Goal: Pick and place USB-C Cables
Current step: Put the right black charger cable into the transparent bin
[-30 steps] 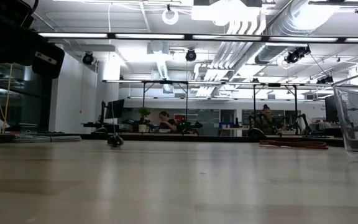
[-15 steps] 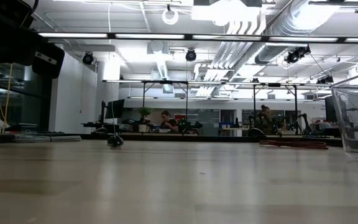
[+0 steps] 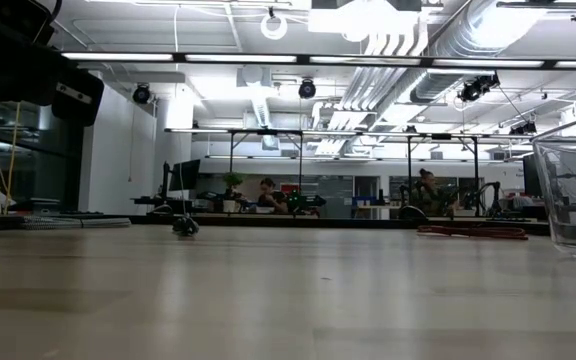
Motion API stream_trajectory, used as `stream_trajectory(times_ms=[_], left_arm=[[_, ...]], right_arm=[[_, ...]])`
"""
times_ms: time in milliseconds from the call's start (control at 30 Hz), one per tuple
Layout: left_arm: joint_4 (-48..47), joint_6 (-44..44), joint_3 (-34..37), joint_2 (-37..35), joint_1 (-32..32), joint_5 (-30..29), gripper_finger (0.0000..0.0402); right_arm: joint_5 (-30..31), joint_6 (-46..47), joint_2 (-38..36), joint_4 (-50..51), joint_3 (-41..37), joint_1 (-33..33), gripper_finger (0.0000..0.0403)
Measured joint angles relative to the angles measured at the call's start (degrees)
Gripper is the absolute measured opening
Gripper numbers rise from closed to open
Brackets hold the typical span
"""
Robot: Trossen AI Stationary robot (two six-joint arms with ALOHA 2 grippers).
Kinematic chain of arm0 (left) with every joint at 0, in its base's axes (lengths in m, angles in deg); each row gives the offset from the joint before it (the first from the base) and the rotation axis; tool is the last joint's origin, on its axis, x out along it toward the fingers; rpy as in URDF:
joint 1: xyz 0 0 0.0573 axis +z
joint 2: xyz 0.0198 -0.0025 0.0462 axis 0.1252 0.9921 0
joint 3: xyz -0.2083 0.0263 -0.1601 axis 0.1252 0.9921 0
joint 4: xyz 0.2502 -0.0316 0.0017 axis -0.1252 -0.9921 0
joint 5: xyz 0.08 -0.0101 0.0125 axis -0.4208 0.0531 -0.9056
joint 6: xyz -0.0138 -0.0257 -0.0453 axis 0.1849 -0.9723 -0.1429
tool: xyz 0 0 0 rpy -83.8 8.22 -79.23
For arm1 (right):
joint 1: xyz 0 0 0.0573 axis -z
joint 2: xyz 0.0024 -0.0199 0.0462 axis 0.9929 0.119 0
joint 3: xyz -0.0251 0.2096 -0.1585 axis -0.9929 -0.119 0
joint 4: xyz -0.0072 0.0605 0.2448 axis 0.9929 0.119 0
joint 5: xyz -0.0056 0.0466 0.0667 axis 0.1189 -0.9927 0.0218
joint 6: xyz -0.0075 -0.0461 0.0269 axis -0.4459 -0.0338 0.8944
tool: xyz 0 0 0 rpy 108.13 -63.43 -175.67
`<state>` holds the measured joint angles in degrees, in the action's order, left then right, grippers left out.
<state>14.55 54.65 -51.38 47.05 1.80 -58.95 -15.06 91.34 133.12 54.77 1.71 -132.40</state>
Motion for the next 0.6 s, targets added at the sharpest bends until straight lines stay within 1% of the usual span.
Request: stream_trajectory(times_ms=[200,300,400,600], left_arm=[[0.0,0.0,0.0,0.0,0.0,0.0,0.0003],[0.0,0.0,0.0,0.0,0.0,0.0,0.0003],[0.0,0.0,0.0,0.0,0.0,0.0,0.0003],[0.0,0.0,0.0,0.0,0.0,0.0,0.0003]], right_arm=[[0.3,-0.8,0.1,0.8,-0.1,0.0,0.0193],[-0.9,-2.2,0.2,1.2,-0.1,0.0,0.0219],[-1.3,-3.6,0.5,0.8,-0.4,0.1,0.0233],[-2.1,-7.4,-0.1,0.9,-0.3,0.0,0.0236]])
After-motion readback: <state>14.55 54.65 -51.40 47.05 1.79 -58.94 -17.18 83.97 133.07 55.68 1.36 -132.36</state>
